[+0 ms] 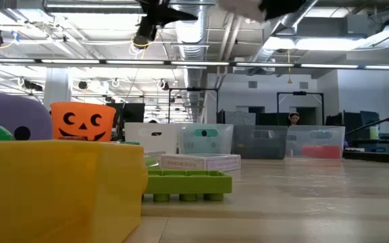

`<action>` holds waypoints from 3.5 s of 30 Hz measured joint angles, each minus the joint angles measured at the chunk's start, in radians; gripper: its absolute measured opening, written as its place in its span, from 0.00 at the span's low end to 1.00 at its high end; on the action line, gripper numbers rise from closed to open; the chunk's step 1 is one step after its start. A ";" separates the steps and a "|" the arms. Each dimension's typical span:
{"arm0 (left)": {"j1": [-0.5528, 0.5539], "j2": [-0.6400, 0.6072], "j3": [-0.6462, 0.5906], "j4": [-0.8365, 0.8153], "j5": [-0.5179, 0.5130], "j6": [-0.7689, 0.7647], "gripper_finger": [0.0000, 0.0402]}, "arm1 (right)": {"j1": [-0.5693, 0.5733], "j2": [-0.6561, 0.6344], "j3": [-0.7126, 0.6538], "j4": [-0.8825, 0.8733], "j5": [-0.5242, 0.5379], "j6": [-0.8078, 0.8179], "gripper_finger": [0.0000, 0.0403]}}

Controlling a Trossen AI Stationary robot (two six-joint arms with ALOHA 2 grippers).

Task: Pick & Place Toys
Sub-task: Put the red deck of cards into the white bin

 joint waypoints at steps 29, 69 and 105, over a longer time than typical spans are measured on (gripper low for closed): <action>-0.021 0.032 -0.001 0.202 0.025 0.032 0.59 | -0.072 0.027 0.000 0.066 -0.112 0.076 0.72; -0.019 0.029 -0.001 0.150 -0.041 0.140 0.16 | -0.070 0.027 -0.002 0.118 -0.132 0.126 0.72; 0.257 -0.139 -0.002 -0.578 -0.433 0.777 0.16 | -0.069 -0.007 -0.001 0.133 -0.139 0.316 0.82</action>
